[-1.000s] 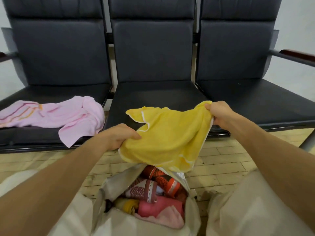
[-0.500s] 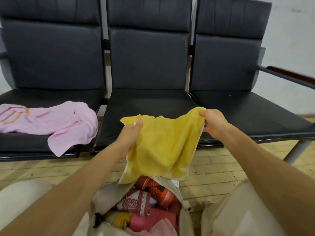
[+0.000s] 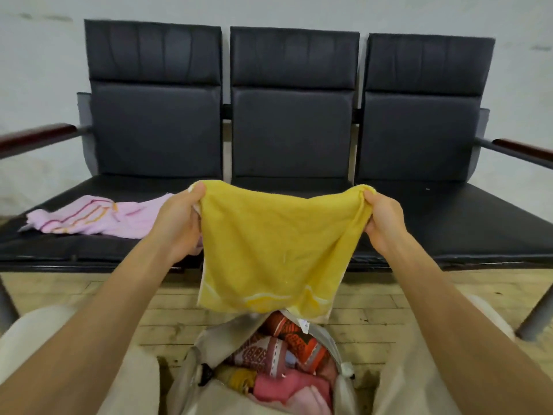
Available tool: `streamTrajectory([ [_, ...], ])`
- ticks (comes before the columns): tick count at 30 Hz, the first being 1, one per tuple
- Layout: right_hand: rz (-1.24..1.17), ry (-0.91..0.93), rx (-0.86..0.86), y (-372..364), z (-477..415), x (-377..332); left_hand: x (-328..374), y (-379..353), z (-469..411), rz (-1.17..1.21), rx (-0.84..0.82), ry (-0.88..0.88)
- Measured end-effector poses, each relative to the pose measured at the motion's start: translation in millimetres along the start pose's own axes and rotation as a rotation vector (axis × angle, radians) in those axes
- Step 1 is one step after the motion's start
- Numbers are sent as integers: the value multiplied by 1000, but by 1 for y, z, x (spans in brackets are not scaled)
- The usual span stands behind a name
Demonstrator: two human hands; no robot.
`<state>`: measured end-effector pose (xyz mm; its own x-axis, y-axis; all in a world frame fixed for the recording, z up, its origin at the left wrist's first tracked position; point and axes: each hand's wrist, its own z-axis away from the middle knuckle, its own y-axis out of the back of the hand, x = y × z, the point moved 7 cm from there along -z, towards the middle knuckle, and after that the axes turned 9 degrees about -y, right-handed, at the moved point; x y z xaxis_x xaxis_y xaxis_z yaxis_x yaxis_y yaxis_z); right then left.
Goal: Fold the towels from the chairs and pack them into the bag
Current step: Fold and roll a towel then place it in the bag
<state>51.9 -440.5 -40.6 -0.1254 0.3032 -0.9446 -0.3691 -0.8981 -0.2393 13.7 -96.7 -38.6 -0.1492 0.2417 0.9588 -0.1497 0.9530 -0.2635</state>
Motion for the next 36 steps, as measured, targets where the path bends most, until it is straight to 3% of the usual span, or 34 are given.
streamTrajectory([
  [6, 187, 42, 95, 25, -6, -7, 0, 6, 4, -55, -13, -20],
  [12, 209, 85, 98, 39, -5, -13, -3, -9, 4, -54, 90, -42],
  [14, 375, 244, 131, 43, -2, -26, 6, -6, 2, -123, 179, -109],
  [16, 611, 443, 193, 41, 6, -39, 16, -3, -2, -250, 181, -198],
  [18, 684, 522, 198, 39, 12, -42, 18, 2, -4, -326, 162, -226],
  [23, 357, 284, 57, 44, 5, -29, 12, 14, -4, -295, 240, -206],
  [29, 516, 347, -134, 34, 12, -33, 15, -3, 3, -244, 48, -165],
  [31, 654, 383, -183, 30, 14, -34, 23, 0, 1, -452, 5, -272],
  [34, 1081, 619, 12, 29, 15, -38, 35, 2, 1, -961, 68, -473],
  [36, 1206, 715, 118, 27, 16, -38, 32, 1, -1, -1102, 101, -526],
])
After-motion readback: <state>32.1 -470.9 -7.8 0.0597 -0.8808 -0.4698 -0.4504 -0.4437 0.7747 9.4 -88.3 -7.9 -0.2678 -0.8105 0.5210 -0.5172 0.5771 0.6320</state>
